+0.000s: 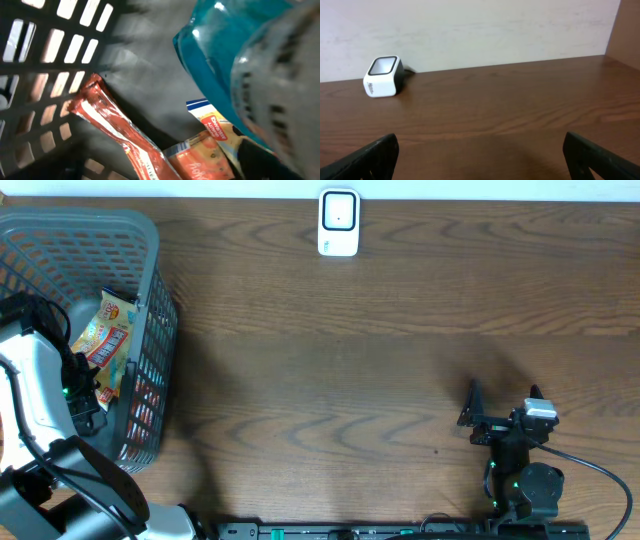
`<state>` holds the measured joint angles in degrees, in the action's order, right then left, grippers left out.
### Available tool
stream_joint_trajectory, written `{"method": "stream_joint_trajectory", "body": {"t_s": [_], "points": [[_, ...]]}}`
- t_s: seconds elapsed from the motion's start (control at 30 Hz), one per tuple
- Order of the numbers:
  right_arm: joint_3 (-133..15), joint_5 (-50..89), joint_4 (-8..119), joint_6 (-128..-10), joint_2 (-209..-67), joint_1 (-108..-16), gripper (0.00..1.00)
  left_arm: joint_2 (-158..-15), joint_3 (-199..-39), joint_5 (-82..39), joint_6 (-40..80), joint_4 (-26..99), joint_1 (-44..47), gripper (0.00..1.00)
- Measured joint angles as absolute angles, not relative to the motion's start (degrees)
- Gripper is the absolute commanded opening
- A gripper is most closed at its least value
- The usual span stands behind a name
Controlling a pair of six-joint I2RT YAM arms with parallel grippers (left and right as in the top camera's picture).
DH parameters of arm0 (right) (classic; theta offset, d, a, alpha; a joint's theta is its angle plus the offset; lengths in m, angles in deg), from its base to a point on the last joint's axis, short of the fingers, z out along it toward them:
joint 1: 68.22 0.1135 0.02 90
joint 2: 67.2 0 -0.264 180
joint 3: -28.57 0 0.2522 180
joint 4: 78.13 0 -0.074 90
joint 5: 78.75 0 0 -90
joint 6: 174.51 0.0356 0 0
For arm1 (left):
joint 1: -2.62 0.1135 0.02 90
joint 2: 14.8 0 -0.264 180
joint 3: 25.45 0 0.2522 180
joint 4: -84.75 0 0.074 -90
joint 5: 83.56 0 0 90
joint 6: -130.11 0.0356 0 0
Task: Scan the item barcode
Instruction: 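Grasp the teal Listerine bottle in the basket with the left gripper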
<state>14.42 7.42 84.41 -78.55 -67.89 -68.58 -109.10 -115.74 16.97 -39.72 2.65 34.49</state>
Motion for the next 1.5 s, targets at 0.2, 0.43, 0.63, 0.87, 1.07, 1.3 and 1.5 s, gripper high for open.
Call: {"method": "stream_joint_trajectory", "body": {"t_s": [0.2,0.43,0.63,0.87,1.07,1.3,1.5], "points": [[14.42,7.42,84.43,-78.55,-67.89,-68.58,0.99,-107.33,-115.74,17.17,-39.35,2.80,34.49,0.98],[14.42,7.42,84.43,-78.55,-67.89,-68.58,0.99,-99.16,-115.85,21.67,-39.37,3.13,34.52,0.98],[14.42,7.42,84.43,-78.55,-67.89,-68.58,0.99,-96.60,-115.85,23.66,-39.88,3.13,37.77,0.98],[14.42,7.42,84.43,-78.55,-67.89,-68.58,0.99,-98.22,-115.85,22.13,-41.34,4.84,44.33,0.98],[14.42,7.42,84.43,-78.55,-67.89,-68.58,0.99,-98.37,-115.85,19.61,-41.32,5.45,45.62,0.98],[14.42,7.42,84.43,-78.55,-67.89,-68.58,0.99,-98.39,-115.85,16.09,-35.29,7.96,45.66,0.98],[14.42,7.42,84.43,-78.55,-67.89,-68.58,0.99,-98.39,-115.85,12.95,-23.44,12.16,45.66,0.98]]}}
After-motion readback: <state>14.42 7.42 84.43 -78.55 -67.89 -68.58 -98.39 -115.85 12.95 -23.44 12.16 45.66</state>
